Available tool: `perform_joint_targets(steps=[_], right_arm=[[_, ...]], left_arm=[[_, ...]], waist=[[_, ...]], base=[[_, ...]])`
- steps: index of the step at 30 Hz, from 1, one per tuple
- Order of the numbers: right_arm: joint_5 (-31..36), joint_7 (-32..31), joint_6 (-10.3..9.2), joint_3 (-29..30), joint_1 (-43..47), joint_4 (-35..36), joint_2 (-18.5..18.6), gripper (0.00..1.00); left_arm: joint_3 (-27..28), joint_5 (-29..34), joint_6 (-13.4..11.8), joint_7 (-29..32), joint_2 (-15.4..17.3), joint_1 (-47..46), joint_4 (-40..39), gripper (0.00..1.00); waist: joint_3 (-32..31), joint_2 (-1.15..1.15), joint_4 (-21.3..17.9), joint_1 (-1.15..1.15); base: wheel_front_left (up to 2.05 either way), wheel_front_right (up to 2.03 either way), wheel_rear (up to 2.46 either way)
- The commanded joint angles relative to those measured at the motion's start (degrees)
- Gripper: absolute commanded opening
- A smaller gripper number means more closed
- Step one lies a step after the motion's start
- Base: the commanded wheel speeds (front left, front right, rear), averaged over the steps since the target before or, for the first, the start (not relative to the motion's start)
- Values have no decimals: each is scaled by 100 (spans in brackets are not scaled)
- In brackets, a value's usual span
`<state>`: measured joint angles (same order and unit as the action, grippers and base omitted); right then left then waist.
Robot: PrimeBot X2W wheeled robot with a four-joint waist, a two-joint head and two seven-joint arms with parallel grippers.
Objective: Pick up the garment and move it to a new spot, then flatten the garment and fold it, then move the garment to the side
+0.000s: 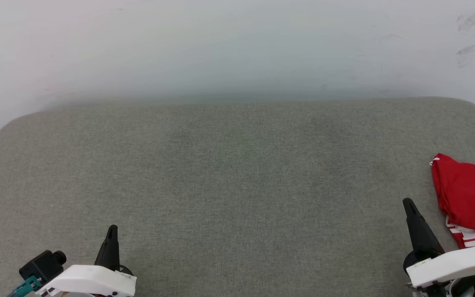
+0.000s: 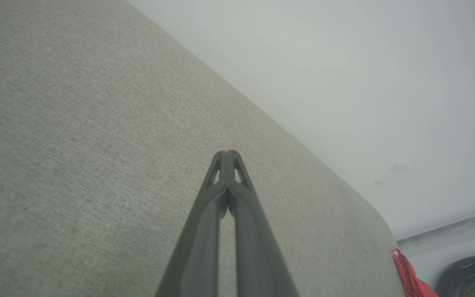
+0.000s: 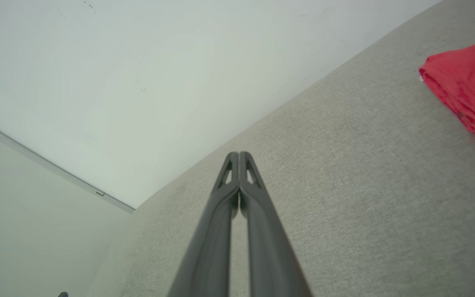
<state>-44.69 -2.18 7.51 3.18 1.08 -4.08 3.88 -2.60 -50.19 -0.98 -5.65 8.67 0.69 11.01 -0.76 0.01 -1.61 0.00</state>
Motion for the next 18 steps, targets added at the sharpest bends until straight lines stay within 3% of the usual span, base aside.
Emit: perform_joint_targets(steps=[1, 18], right_arm=[[-217, -24, 0, 26, -203, 21, 1, 0], [-1421, -126, -1, 100, -353, -247, -19, 0]], left_arm=[[77, -176, 53, 49, 8, -151, -40, 0], [301, -1240, 269, 359, -145, -313, 49, 0]], waist=[[2, -1, 3, 0], [20, -1, 34, 0]], base=[[0, 0, 0], [0, 0, 0]])
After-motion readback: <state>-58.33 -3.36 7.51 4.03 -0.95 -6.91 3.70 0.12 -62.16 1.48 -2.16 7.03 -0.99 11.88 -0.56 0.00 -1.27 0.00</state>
